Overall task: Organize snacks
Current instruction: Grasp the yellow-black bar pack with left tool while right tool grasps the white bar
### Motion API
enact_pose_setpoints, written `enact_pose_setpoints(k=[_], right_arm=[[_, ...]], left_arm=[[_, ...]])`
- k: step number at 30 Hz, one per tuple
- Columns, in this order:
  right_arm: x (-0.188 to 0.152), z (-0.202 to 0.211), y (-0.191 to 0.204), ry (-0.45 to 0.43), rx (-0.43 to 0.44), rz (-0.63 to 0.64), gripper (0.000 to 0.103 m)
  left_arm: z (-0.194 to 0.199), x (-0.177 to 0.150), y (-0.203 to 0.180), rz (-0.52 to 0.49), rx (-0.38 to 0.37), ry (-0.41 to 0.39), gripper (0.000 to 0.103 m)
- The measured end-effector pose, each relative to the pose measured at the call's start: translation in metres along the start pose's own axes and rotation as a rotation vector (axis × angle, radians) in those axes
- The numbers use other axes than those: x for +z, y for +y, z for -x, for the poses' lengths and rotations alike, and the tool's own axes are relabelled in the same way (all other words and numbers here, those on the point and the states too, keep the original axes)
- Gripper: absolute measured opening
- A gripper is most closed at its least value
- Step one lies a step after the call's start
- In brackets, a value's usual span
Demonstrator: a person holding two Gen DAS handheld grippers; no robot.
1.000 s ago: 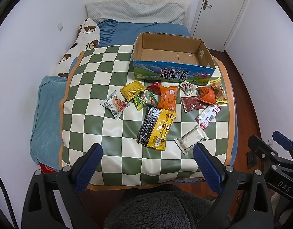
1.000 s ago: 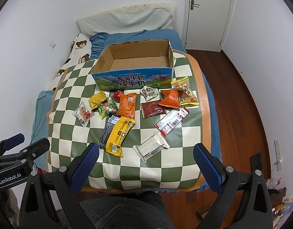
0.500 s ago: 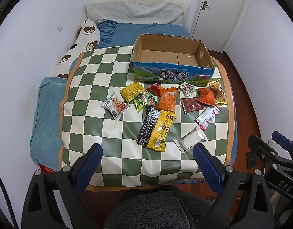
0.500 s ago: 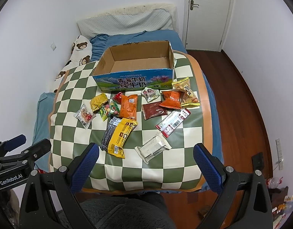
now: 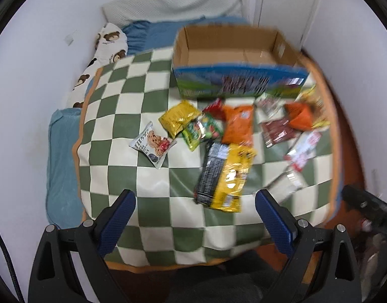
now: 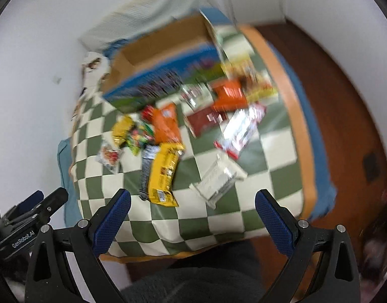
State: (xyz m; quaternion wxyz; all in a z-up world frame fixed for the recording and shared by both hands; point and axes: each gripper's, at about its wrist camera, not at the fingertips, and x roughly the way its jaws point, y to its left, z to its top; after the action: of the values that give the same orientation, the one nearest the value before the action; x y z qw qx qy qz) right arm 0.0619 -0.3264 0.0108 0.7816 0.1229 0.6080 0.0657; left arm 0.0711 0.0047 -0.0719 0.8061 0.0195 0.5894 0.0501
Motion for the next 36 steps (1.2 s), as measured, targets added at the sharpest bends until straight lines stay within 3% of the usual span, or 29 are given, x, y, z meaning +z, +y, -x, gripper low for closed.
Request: enact_pose_setpoints(k=[9,17,20,22,24,29,31,34,36], right_arm=[[0.003,-0.137,-0.075,0.136,0.029,-0.285,0.1],[-0.007,-0.223,-0.076,0.203,0.077,-0.4,0.086],[-0.008,-0.239,-0.068,0.203,0.053,-0.382,0.082],[-0.008,-0.242,-0.06,0.191,0.016,-0.346,0.07],[-0.008,-0.245,-0.055,0.198,-0.022,-0.298,0.06],[-0.012,-0.249,-0.031,0.236,-0.096,-0.075,0.059],[-0.015,-0.253,-0.011,0.247,-0.146,0.073,0.059],[-0.02,-0.263,0.025,0.264,-0.193,0.323,0.06],[-0.023,-0.27,0.04,0.286,-0.189,0.403,0.063]], left_arm=[[-0.153,0.029,-0.035,-0.146,-0.067,0.225,0.097],[-0.241,0.031,-0.088,-0.363,-0.116,0.371,0.097],[-0.255,0.03,-0.095,-0.413,-0.08,0.373,0.097],[-0.258,0.028,-0.09,-0.39,-0.059,0.349,0.085],[-0.259,0.026,-0.077,-0.296,-0.095,0.366,0.08],[-0.255,0.009,-0.039,-0.071,-0.05,0.387,0.08],[-0.256,-0.002,-0.025,0.019,-0.048,0.402,0.08],[-0.268,-0.013,-0.019,0.053,-0.098,0.443,0.081],[-0.283,-0.018,-0.022,0.024,-0.135,0.499,0.085]])
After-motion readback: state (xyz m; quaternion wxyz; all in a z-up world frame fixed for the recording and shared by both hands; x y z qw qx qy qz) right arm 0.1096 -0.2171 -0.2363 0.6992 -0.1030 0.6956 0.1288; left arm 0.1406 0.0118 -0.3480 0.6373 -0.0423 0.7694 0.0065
